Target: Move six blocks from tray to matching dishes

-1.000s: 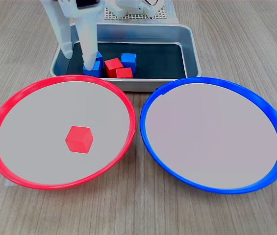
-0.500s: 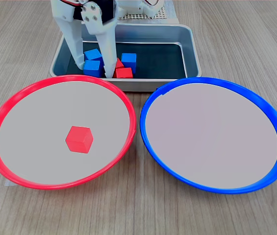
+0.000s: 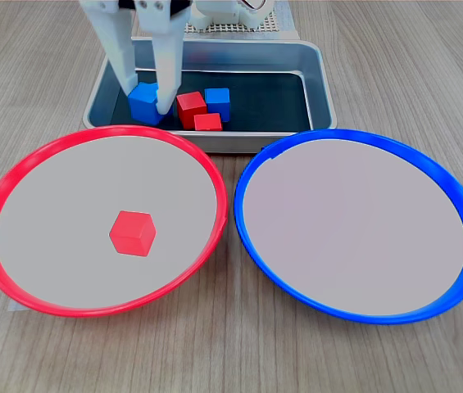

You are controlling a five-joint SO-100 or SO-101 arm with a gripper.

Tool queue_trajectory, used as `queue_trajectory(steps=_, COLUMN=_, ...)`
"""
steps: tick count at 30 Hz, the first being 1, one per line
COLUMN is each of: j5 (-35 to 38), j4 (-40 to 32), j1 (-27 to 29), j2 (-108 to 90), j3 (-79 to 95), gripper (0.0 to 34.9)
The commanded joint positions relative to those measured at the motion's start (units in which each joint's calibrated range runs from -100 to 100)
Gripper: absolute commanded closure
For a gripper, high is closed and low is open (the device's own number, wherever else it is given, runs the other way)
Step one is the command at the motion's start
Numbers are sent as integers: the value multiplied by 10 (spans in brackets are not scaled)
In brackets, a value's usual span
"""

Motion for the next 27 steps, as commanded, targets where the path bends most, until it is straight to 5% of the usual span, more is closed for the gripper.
queue_trajectory(steps=1, j5=-97, j4=115, j1=-76, j2=22, j3=-224, gripper=348)
queue_trajectory(steps=4, j5=-185, j4=87, j1=-153, j2=70, j3=-319, gripper=348)
queue_trajectory(steps=5, j5=-223, j4=28, j1=-192, j2=98, j3=-331, gripper=348)
queue_trajectory(steps=10, j5=-255, j4=-95, j1=-252, j2=162, j3=-298, gripper=347)
queue_trajectory(steps=15, j5=-238, j4=-118, j1=-255, j2=166, j3=-237, gripper=132)
queue_trajectory(steps=19, j5=-234, j4=-68, j1=-232, j2=139, j3=-234, gripper=200)
queue_trajectory(steps=22, j5=-222, j4=-11, j1=-200, j2=105, j3=-228, gripper=340)
queue_trajectory(steps=27, j5=-167, j4=146, j1=-101, j2=37, j3=-217, gripper=346)
